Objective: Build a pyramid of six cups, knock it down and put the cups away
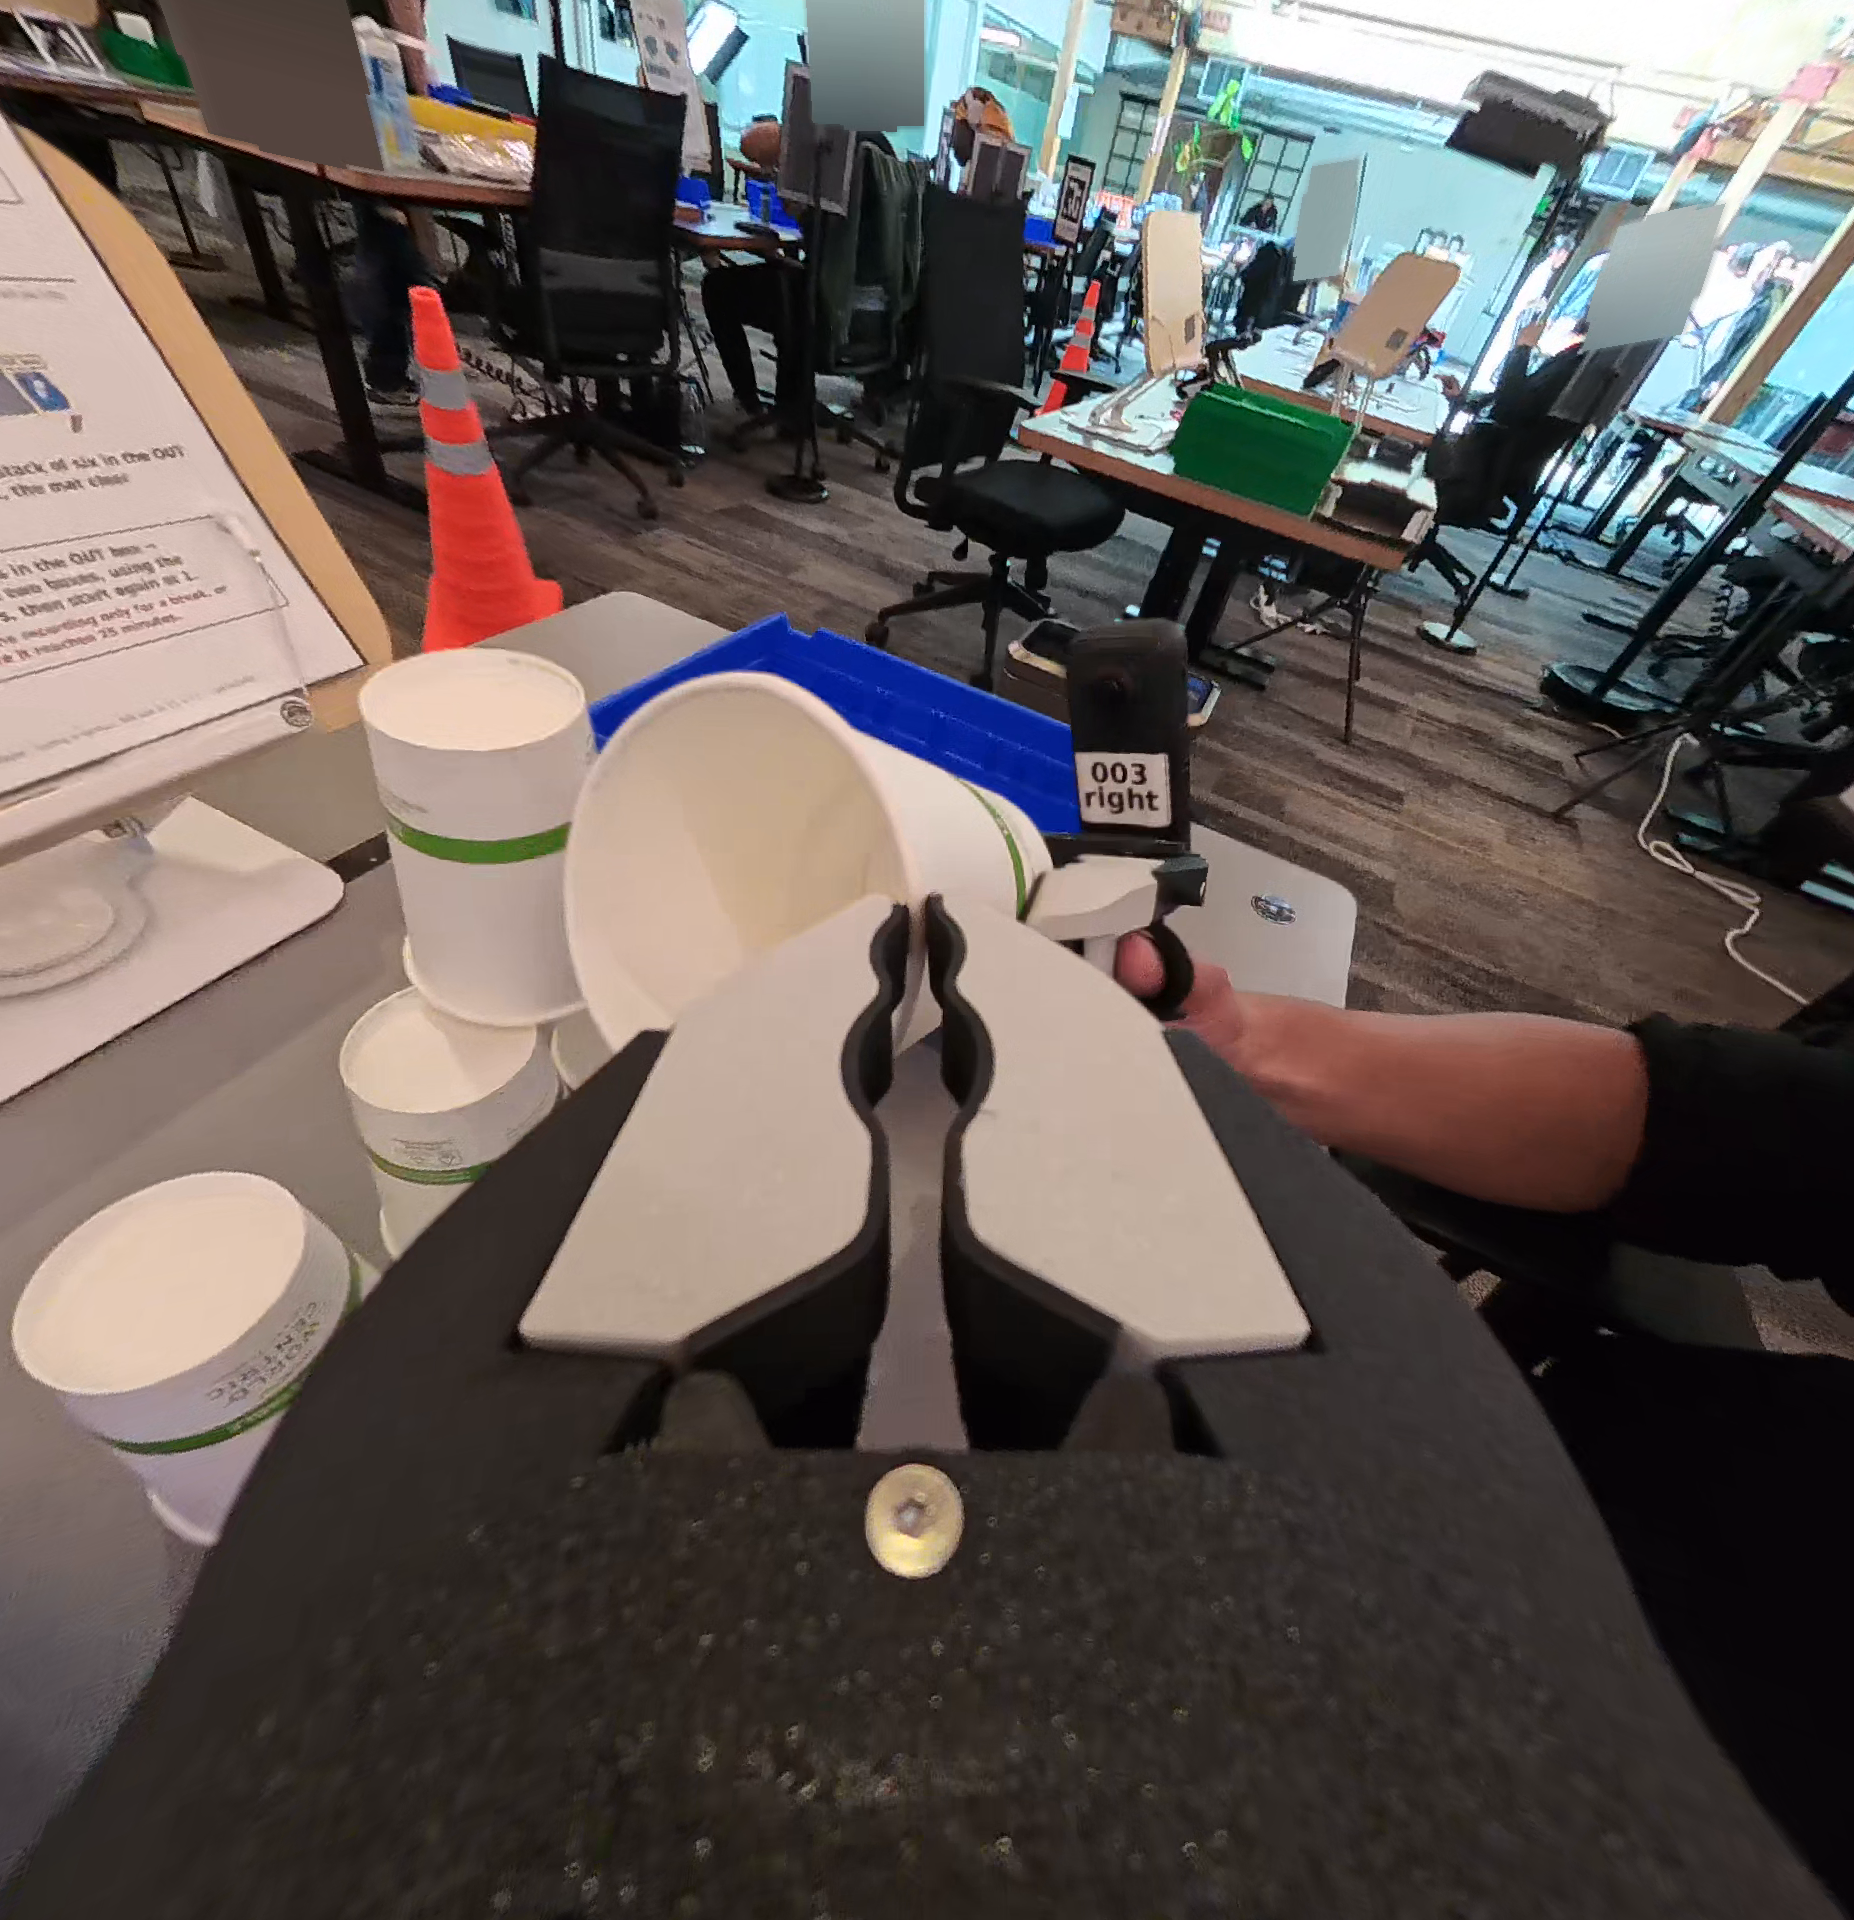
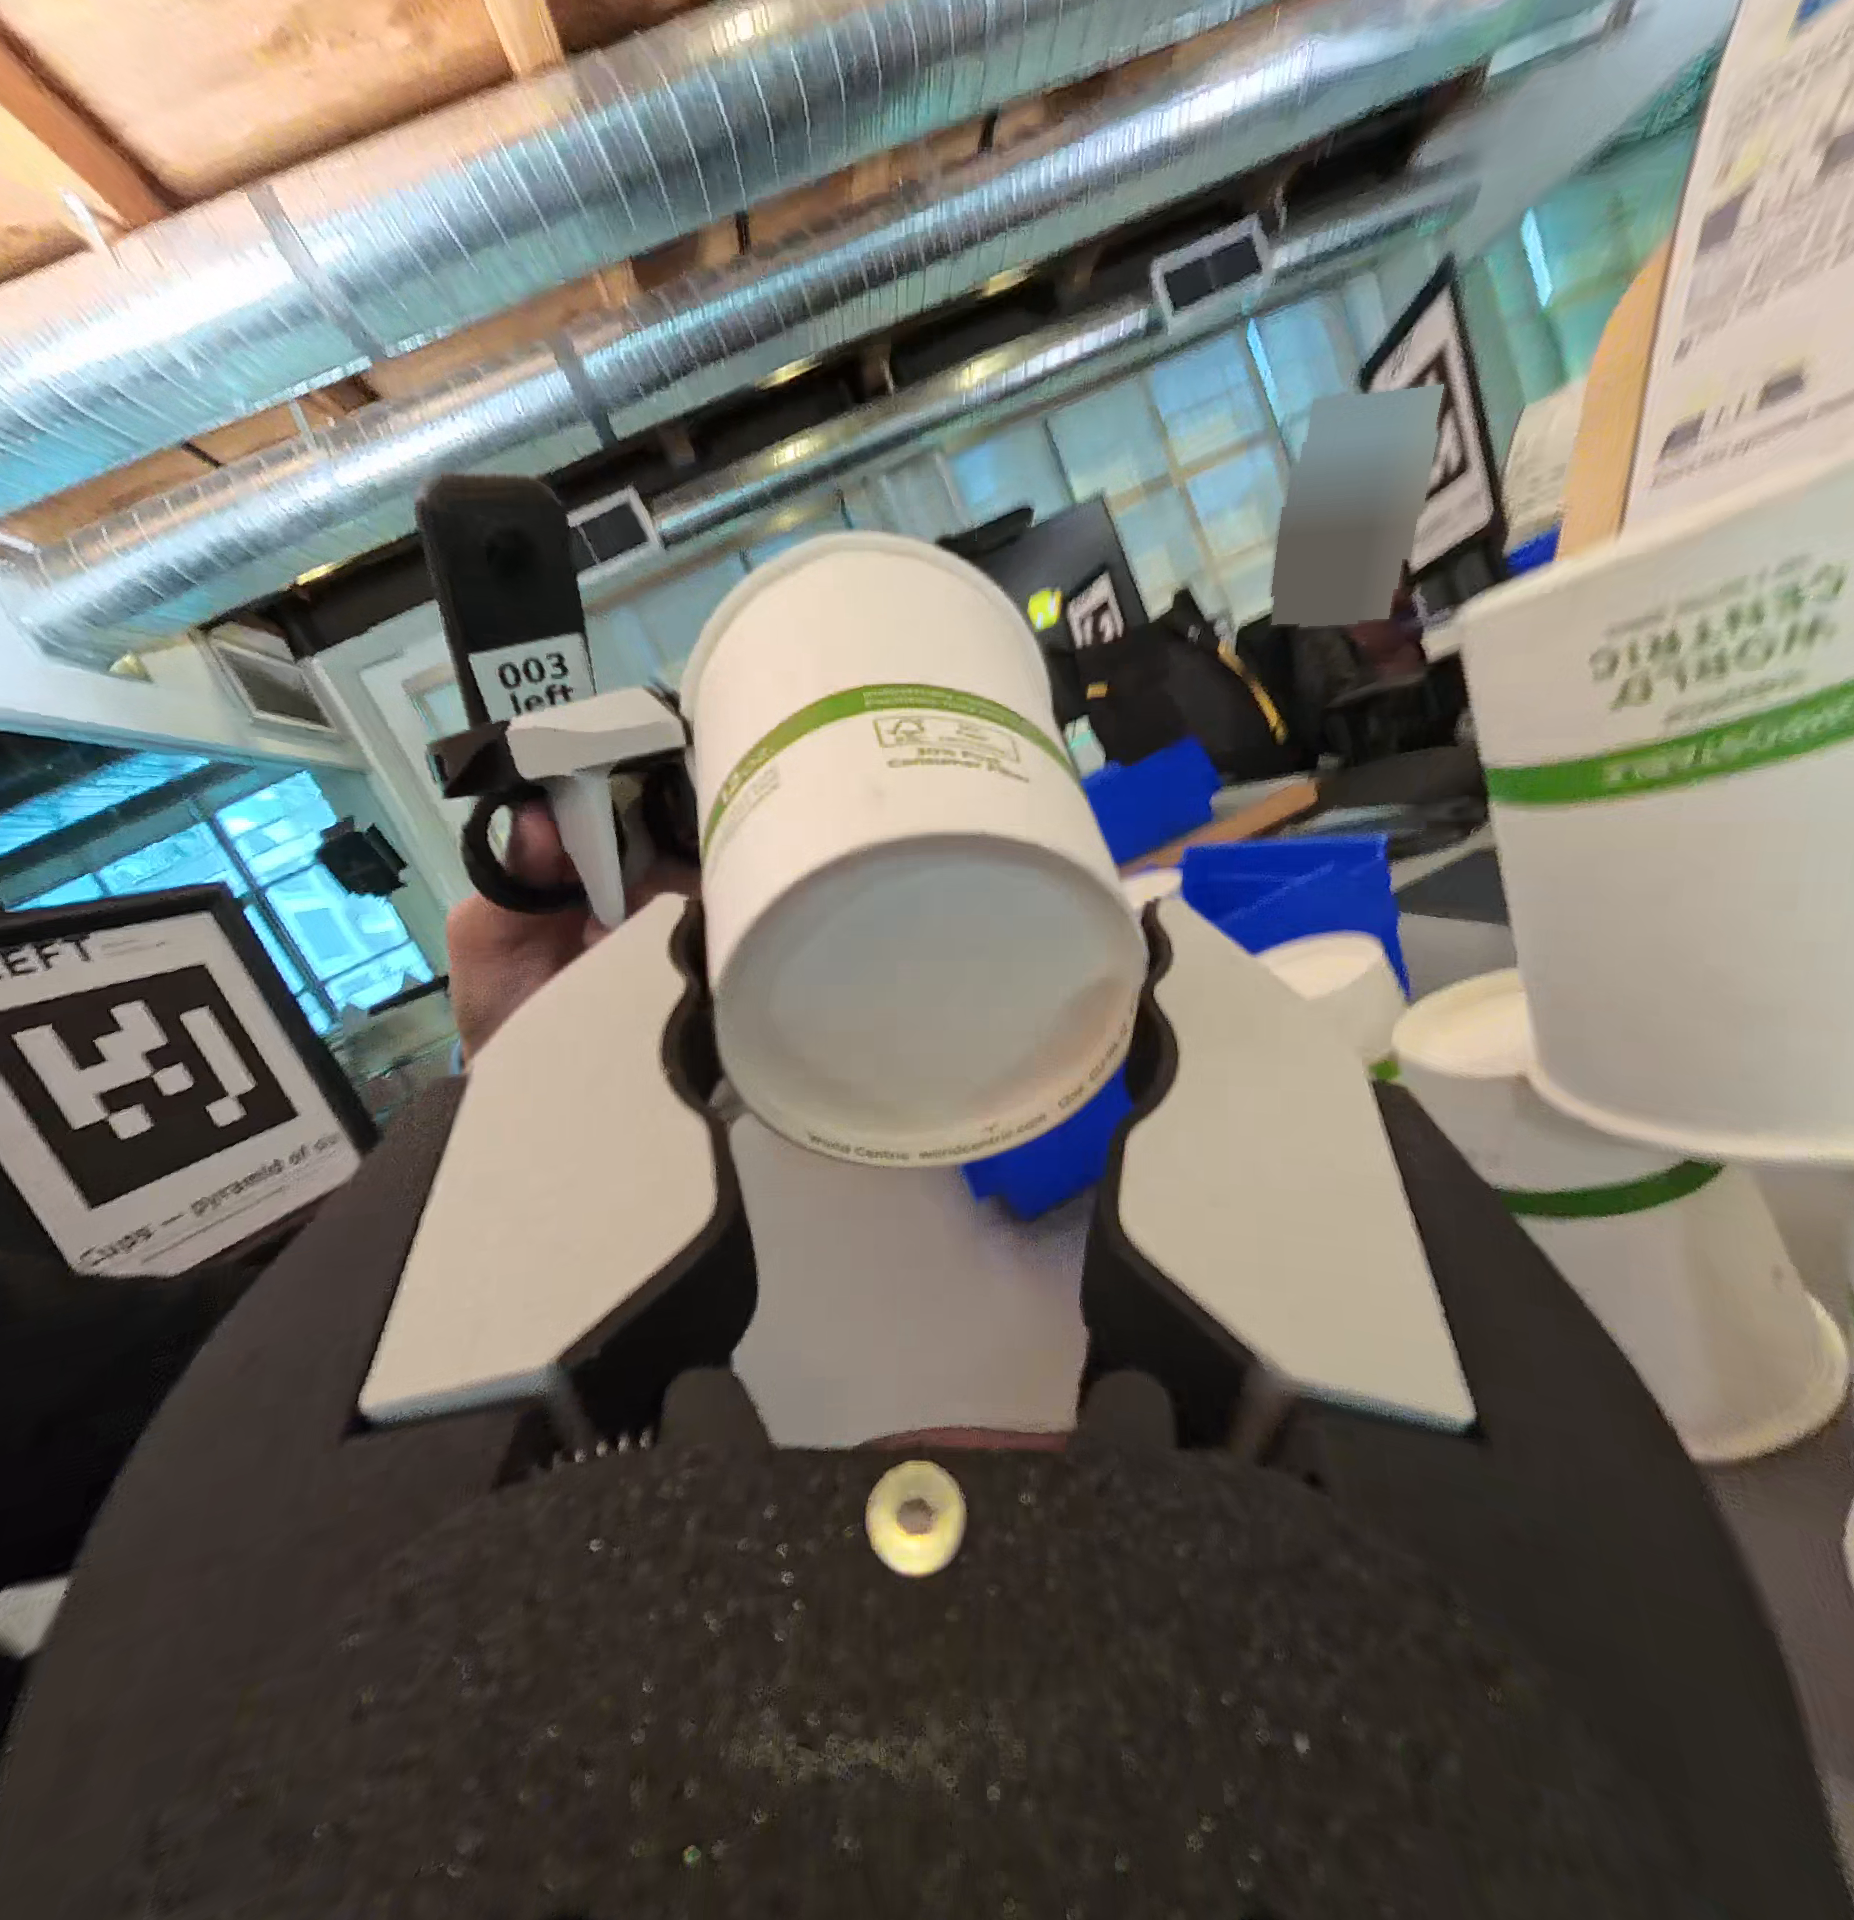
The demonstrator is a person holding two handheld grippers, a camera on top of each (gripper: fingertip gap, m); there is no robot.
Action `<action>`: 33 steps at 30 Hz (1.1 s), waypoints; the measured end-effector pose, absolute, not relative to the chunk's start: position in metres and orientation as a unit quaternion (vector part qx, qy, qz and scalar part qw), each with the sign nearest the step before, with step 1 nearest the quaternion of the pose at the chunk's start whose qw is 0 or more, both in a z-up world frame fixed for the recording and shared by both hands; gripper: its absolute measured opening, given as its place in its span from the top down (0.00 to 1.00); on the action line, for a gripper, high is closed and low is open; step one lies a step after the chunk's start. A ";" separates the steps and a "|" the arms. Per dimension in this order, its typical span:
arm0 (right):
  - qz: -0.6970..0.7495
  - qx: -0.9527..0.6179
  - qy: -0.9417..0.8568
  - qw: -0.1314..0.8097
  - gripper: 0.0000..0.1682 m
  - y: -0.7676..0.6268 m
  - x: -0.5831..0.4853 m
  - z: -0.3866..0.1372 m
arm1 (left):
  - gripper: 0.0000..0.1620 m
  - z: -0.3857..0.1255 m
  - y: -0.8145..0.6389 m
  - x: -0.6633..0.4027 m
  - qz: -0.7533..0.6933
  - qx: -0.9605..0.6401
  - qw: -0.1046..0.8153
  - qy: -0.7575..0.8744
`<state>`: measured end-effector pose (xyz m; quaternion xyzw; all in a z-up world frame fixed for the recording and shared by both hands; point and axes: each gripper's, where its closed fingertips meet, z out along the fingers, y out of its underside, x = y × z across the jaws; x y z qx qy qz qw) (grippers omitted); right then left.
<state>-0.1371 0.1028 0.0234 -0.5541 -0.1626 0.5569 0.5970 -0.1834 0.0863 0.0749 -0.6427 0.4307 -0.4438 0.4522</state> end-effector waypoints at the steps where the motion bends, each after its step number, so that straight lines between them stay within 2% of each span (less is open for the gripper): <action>1: 0.562 -0.568 -0.166 0.578 0.54 0.102 -0.138 0.017 | 0.98 0.070 0.086 -0.184 -0.443 -0.644 0.453 0.430; 3: 0.550 -0.588 -0.169 0.568 0.54 0.105 -0.137 0.009 | 0.98 0.056 0.089 -0.187 -0.422 -0.654 0.449 0.439; 4: 0.542 -0.597 -0.170 0.566 0.54 0.107 -0.137 0.005 | 0.94 0.049 0.090 -0.190 -0.408 -0.661 0.443 0.448; 6: 0.538 -0.611 -0.166 0.556 0.54 0.111 -0.137 0.000 | 0.74 0.039 0.095 -0.199 -0.365 -0.678 0.441 0.461; 8: 0.529 -0.626 -0.167 0.548 0.54 0.115 -0.137 -0.004 | 0.62 0.031 0.098 -0.211 -0.314 -0.692 0.435 0.483; 10: 0.505 -0.647 -0.176 0.543 0.54 0.119 -0.139 -0.010 | 0.58 0.026 0.099 -0.222 -0.252 -0.699 0.422 0.520; 14: 0.440 -0.694 -0.204 0.532 0.54 0.125 -0.148 -0.011 | 0.41 0.022 0.109 -0.235 -0.062 -0.681 0.408 0.605; 16: 0.406 -0.712 -0.225 0.527 0.54 0.125 -0.157 -0.009 | 0.37 0.019 0.114 -0.231 0.046 -0.638 0.398 0.658; 21: 0.389 -0.718 -0.253 0.518 0.54 0.117 -0.182 0.001 | 0.34 0.002 0.118 -0.205 0.217 -0.524 0.357 0.743; 26: 0.392 -0.717 -0.260 0.514 0.54 0.112 -0.183 0.002 | 0.35 -0.011 0.125 -0.190 0.257 -0.499 0.329 0.759; 30: 0.383 -0.729 -0.259 0.505 0.54 0.112 -0.179 -0.005 | 0.45 -0.019 0.135 -0.186 0.275 -0.496 0.330 0.755; 33: 0.386 -0.729 -0.249 0.508 0.54 0.114 -0.172 -0.006 | 0.46 -0.023 0.140 -0.184 0.254 -0.523 0.342 0.739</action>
